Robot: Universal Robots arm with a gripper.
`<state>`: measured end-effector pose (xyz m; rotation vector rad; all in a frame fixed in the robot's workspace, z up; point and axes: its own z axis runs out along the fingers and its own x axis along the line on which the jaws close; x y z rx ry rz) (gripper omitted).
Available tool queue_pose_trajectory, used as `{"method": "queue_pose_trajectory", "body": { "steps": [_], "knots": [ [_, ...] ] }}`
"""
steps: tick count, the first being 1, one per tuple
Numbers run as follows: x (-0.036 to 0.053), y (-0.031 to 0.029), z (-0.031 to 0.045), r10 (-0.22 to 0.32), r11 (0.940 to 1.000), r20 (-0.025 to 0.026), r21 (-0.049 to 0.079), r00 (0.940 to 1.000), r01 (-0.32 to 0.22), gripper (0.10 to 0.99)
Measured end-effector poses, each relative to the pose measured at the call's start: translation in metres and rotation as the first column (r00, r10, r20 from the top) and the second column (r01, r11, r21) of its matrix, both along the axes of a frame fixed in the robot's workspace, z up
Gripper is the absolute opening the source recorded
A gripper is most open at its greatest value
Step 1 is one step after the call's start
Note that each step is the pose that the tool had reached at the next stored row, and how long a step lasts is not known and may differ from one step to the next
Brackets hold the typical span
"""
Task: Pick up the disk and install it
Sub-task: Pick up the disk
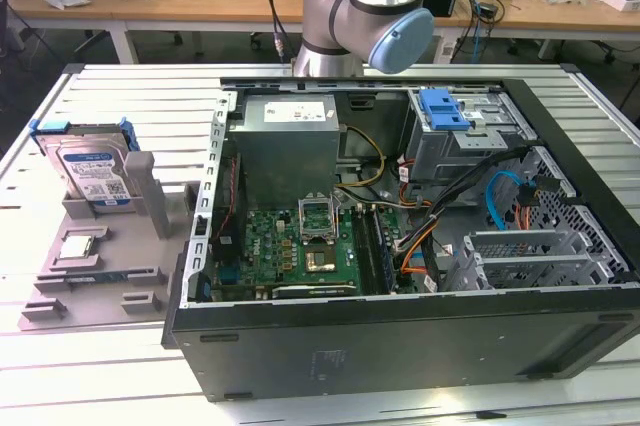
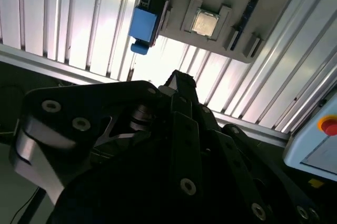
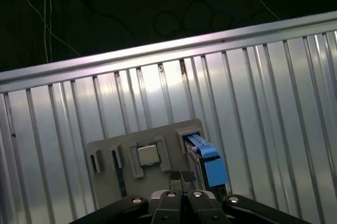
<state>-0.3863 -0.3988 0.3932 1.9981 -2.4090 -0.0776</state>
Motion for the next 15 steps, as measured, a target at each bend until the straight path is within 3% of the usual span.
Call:
{"method": "queue_pose_trajectory", "body": {
  "steps": [8,15],
  "knots": [
    [0.0,0.0,0.0,0.071,0.9975,0.0,0.0,0.9975,-0.071,0.106],
    [0.0,0.0,0.0,0.141,0.9901,0.0,0.0,0.9901,-0.141,0.106]
  ]
}}
